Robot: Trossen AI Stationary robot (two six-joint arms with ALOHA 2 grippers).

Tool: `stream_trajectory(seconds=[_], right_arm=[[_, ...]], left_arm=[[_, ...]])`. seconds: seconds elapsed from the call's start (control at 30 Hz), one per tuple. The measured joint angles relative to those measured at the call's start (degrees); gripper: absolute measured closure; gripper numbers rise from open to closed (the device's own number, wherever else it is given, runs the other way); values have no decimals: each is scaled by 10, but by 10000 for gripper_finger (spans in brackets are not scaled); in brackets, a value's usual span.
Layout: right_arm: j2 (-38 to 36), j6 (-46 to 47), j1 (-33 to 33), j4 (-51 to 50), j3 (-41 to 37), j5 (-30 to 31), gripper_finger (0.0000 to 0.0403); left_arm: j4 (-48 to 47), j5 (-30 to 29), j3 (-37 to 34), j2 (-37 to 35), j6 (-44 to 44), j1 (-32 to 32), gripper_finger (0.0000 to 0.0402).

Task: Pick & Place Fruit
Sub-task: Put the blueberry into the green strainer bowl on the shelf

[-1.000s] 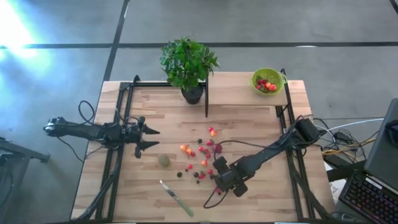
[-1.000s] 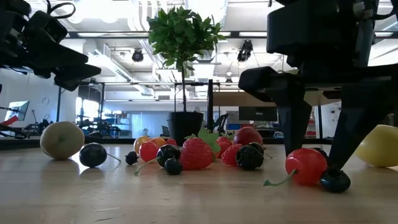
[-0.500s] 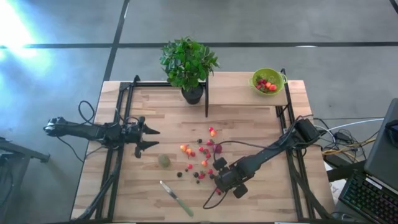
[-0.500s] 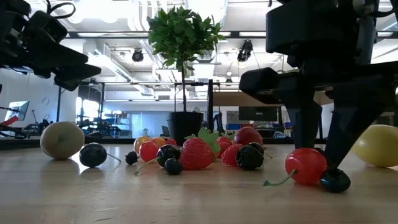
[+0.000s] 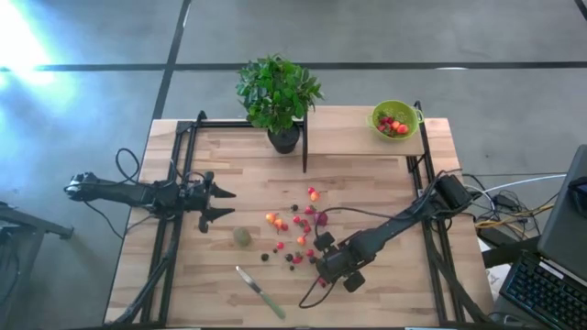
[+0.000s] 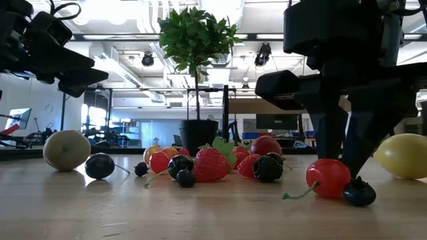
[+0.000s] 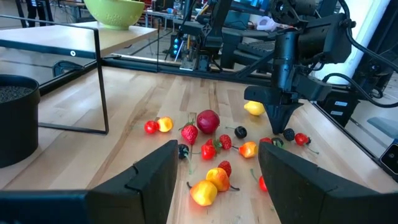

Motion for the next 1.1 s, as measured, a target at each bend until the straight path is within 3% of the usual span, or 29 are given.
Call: stream_trajectory(seconds=[0.33,0.67,0.9,1.1], right_arm=[[-10,0,-1,-38,3,2,362],[-100,3,-23,-88,11,7,389],[-159,60,-50,-88,4,8,395],[-151,106,-60,-114,-1,8,383]], left_arm=[[0,0,0,0,0,0,172],[0,0,0,1,0,0,172],[0,0,0,1,0,0,172],[0,0,0,1,0,0,172]])
